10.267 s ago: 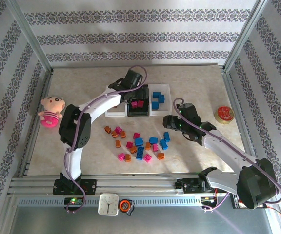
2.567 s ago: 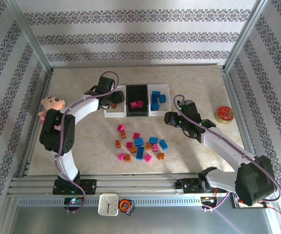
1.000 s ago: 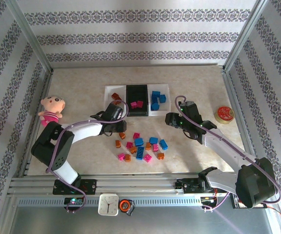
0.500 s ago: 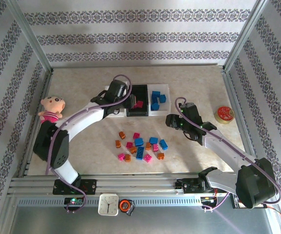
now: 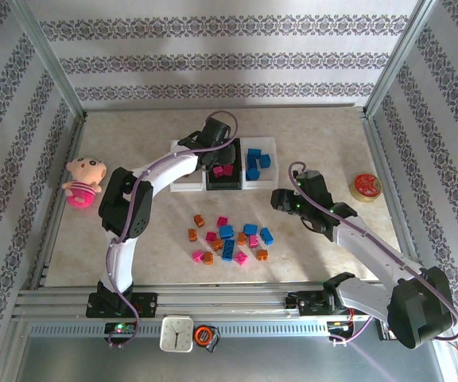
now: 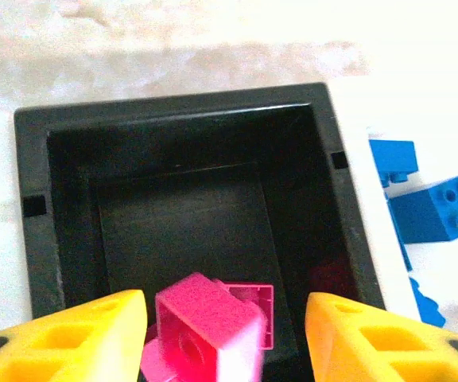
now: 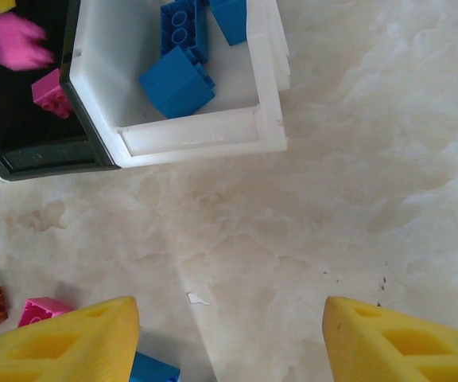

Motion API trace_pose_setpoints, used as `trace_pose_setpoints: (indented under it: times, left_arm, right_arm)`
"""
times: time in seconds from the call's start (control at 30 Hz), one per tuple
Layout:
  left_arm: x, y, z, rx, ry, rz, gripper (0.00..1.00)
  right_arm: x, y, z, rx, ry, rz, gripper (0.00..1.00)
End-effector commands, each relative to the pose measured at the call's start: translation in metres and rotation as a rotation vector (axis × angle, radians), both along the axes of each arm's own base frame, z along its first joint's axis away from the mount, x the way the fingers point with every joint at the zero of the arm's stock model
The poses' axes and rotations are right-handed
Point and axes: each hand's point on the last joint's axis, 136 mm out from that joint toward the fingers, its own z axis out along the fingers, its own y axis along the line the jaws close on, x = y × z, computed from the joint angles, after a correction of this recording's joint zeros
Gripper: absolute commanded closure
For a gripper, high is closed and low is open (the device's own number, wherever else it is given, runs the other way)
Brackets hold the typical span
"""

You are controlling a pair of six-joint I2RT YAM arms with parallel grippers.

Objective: Sort the legos into containers by color
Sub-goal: Place the lego in the container, then pick up the lego from the bottom-center of the table.

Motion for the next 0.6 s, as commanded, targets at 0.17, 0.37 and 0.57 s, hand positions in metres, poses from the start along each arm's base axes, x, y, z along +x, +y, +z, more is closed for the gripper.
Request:
trace_pose_setpoints:
  times: [0.17, 0.37, 0.57]
  left_arm:
    - [-0.031, -0.014, 0.082, -0.195, -0.102, -0.063, 0.21]
    - [-0.099, -0.002, 0.087, -0.332, -0.095, -0.102, 0.0]
    - [-0.163, 0.037, 0.045, -0.348, -0.033, -0.051, 0.0]
  right_arm:
    - [-0.014, 0.007, -0.008, 0.013, 0.066, 0.069, 0.36]
    - [-0.048, 0.023, -0.029, 0.003, 0.184, 0.18, 0.39]
    - [-0.088, 0.038, -0.055, -0.049, 0.303, 0.276, 0.4]
